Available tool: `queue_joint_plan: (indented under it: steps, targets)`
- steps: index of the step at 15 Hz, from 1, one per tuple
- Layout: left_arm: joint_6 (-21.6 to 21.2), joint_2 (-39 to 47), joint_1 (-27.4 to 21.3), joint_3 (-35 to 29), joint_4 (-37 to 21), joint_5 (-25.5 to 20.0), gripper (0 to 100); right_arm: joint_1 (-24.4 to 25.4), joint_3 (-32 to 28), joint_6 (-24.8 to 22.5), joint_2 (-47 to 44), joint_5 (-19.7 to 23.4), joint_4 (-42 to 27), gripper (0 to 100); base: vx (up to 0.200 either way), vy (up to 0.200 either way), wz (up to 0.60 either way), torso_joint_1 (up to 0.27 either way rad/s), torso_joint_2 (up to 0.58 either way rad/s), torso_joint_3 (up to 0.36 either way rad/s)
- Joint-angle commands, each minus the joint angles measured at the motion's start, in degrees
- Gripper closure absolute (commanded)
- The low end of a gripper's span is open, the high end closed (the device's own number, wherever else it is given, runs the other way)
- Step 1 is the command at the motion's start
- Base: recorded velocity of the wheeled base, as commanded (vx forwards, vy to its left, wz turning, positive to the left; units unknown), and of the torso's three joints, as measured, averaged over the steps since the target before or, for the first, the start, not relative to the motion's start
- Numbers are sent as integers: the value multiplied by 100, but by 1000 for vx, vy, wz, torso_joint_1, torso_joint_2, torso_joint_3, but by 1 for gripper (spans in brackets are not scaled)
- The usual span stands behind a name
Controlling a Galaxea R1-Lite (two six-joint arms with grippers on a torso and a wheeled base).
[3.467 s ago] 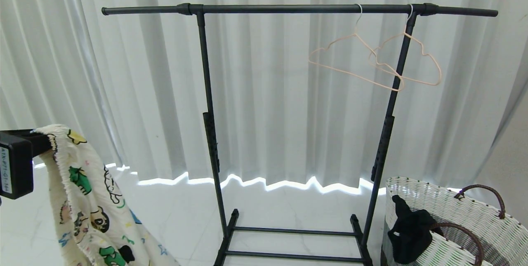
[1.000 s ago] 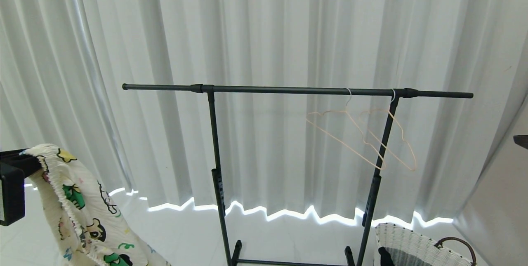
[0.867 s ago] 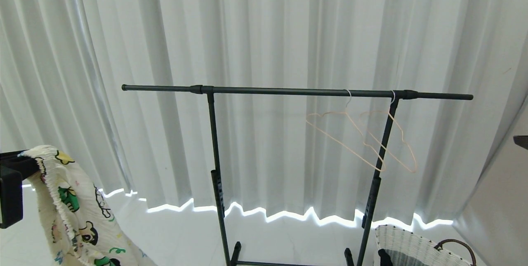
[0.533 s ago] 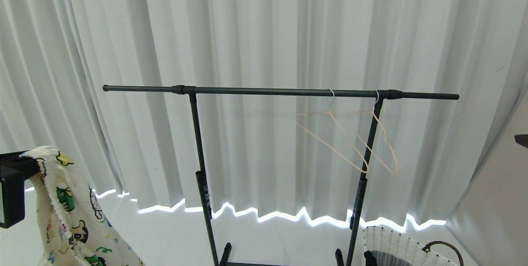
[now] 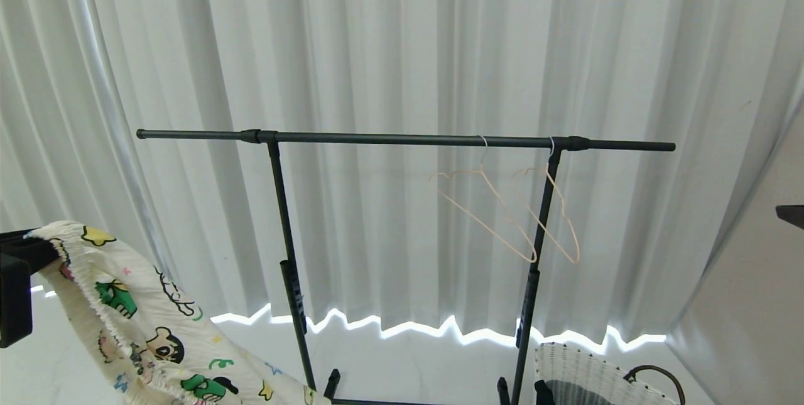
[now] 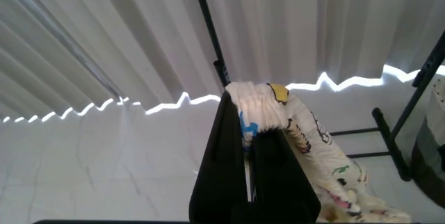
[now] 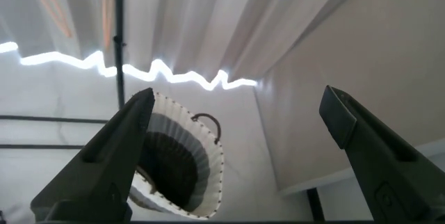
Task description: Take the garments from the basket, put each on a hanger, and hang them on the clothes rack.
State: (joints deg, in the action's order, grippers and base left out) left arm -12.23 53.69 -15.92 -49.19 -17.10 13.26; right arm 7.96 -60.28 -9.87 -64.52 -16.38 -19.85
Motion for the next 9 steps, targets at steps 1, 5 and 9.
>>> queue_joint_plan:
  steps: [1,5,9]
  targets:
    - [1,1,1,-12,-4,1,100,4,-19,3,19,171,-2,0,0,0,0,0,0,0]
    - [1,37,54,6,-4,1,100,4,-1,12,1,803,323,0,150,0,0,1,1,1]
    - [1,19,133,6,5,1,100,4,-1,12,-139,1014,596,0,200,0,0,6,5,4]
